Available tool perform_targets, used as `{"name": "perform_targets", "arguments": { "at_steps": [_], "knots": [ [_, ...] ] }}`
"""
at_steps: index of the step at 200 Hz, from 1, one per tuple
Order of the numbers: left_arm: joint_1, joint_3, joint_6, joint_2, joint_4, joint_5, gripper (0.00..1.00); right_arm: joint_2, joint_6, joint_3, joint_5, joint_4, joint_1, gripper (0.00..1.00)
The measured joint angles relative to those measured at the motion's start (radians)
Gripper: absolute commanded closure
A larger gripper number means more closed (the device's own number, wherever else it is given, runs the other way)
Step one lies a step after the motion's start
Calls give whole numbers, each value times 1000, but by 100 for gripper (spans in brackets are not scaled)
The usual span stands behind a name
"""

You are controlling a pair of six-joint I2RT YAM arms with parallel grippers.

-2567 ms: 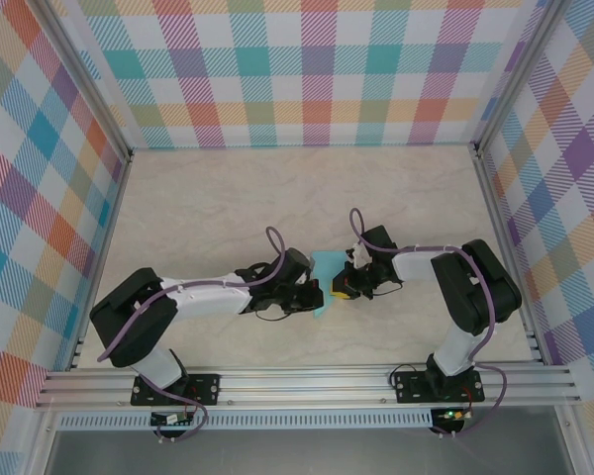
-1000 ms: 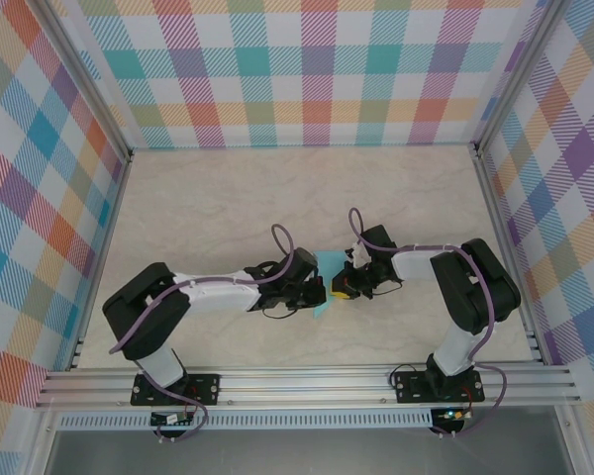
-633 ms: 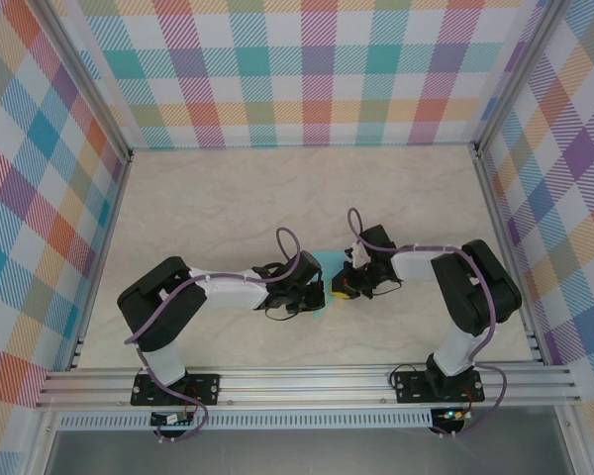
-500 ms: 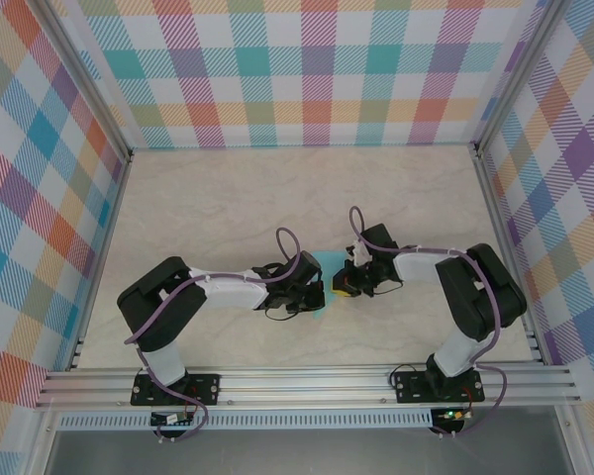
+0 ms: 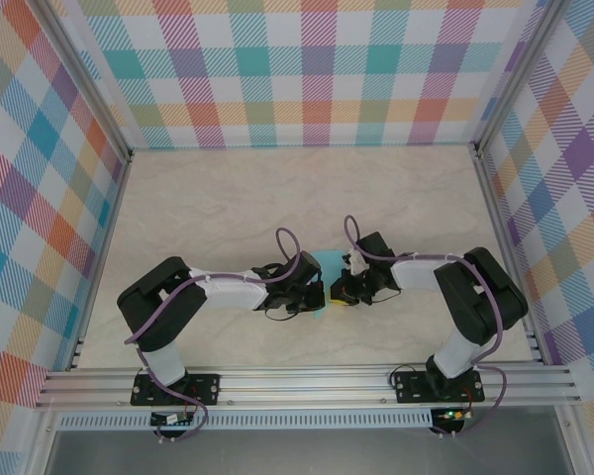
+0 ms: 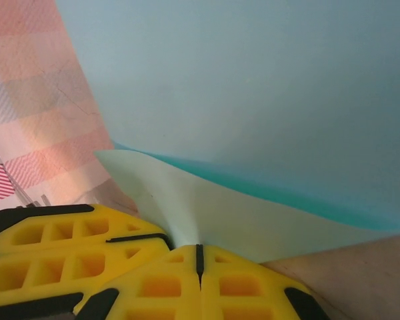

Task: Fold a paper plane with a square sheet of paper (pick it up from the middle)

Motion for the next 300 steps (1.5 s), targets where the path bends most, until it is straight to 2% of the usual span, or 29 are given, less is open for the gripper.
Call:
{"name": "perform_targets", "arguments": {
  "at_steps": [121,238,300],
  "knots": [
    [0,-5,18,5,27,-8,100,45,-24,38,-51,-9,-92,95],
    [0,-5,26,5,27,-6,100,22,-51,64,10,-19,-102,95],
    [0,-5,35,5,26,-2,100,64,-76,96,39,-21,-106,95]
  ]
}}
